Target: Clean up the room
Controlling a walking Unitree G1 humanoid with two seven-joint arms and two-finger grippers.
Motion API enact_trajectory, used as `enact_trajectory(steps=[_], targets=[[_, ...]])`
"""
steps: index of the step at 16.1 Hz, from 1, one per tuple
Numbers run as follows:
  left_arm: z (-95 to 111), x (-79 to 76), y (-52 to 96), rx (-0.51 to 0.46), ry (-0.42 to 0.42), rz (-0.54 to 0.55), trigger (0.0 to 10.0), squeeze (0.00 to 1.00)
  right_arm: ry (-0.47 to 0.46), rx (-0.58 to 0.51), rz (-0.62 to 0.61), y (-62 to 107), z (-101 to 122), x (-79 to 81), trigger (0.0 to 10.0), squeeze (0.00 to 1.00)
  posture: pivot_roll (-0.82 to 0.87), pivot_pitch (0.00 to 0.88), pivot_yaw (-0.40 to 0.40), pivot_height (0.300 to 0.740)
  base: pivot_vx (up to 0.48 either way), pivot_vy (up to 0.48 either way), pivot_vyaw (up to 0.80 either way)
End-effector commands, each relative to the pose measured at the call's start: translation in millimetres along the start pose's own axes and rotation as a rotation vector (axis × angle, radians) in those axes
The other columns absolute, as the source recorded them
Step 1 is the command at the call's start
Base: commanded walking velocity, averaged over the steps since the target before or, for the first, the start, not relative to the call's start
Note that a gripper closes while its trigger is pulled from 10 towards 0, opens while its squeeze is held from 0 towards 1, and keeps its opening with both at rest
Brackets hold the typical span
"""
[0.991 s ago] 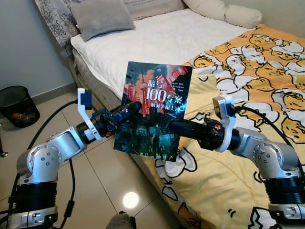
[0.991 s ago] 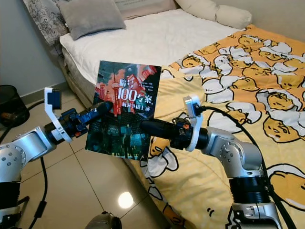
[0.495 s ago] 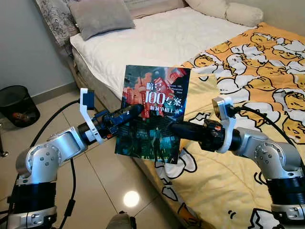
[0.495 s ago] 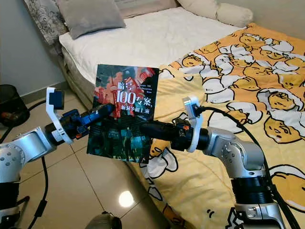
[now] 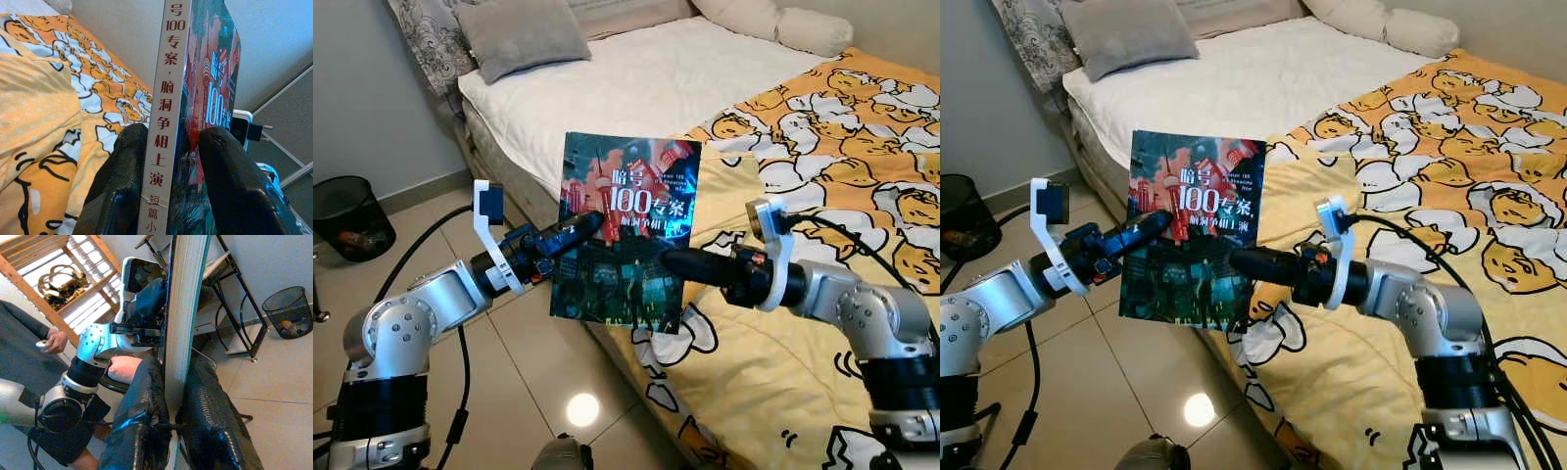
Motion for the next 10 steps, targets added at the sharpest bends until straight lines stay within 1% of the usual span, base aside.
enact_trajectory(steps=[1, 4, 6, 7, 8, 9, 10], targets=[[2, -13.1, -9.1, 0.013, -0.027, -0.072, 0.0, 0.0, 0.023, -0.013, 0.058, -8.1, 8, 7.5, 10.0, 0.0, -0.01, 0.0, 0.032, 0.74, 0.0, 0.0, 0.0], [4, -13.8, -9.3, 0.006, -0.027, -0.076, 0.0, 0.0, 0.027, -0.009, 0.052, -8.9, 7, 6.4, 10.0, 0.0, -0.01, 0.0, 0.029, 0.74, 0.0, 0.0, 0.0], [4, -13.3, -9.6, 0.0, -0.024, -0.073, 0.0, 0.0, 0.104, 0.025, 0.022, -9.5, 3, 4.3, 10.0, 0.0, -0.01, 0.0, 0.029, 0.74, 0.0, 0.0, 0.0], [4, -13.2, -10.4, -0.008, -0.028, -0.069, 0.0, 0.0, 0.099, 0.026, 0.026, -9.1, 3, 3.8, 10.0, 0.0, -0.01, 0.0, 0.028, 0.74, 0.0, 0.0, 0.0], [5, -13.0, -10.7, -0.013, -0.03, -0.068, 0.0, 0.0, 0.1, 0.021, 0.022, -8.7, 3, 2.6, 10.0, 0.23, -0.01, 0.0, 0.028, 0.74, 0.0, 0.0, 0.0], [6, -13.2, -11.0, -0.021, -0.046, -0.068, 0.0, 0.0, 0.14, 0.007, -0.024, -7.0, 5, -3.2, 10.0, 1.0, -0.01, 0.0, 0.028, 0.74, 0.0, 0.0, 0.0], [7, -13.1, -11.1, -0.026, -0.055, -0.066, 0.0, 0.0, 0.149, -0.002, -0.059, -5.7, 6, -7.8, 10.0, 1.0, -0.01, 0.0, 0.028, 0.74, 0.0, 0.0, 0.0]])
Point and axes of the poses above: a point about 5 cm out from each wrist's last joint towards the gripper, its own y axis pointing back from the gripper into the wrist, its own z axis along the axis of the wrist's last joint, x = y × z, the point moved 2 cm from there along -y, pointing out of the wrist towards the gripper, and after that the axes turned 1 degree about -y, right-handed, at the moved point
